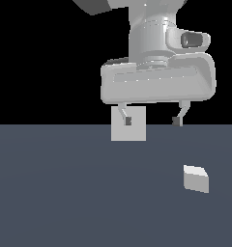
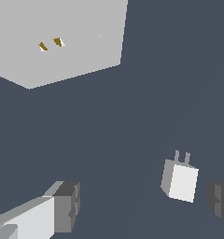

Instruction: Plug the charger into the wall socket.

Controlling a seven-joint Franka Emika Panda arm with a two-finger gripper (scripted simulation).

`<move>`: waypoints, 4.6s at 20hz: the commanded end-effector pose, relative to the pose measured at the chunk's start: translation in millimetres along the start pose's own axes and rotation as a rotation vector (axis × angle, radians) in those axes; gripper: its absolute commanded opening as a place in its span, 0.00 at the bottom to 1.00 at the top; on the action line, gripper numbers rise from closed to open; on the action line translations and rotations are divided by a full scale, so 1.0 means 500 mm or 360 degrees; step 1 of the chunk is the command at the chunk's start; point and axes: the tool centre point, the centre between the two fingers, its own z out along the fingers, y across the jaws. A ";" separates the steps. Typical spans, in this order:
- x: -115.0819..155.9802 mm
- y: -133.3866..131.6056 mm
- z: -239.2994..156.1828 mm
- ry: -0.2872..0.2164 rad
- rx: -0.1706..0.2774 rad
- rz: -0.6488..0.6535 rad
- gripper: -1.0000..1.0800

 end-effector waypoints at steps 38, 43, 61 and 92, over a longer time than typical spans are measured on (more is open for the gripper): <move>-0.065 0.135 0.173 0.0126 -0.0037 0.0330 0.96; -0.065 0.135 0.181 0.0126 -0.0037 0.0329 0.00; -0.041 0.108 0.155 0.0127 -0.0029 0.0219 0.00; 0.056 -0.082 0.012 0.0124 0.0037 -0.0431 0.00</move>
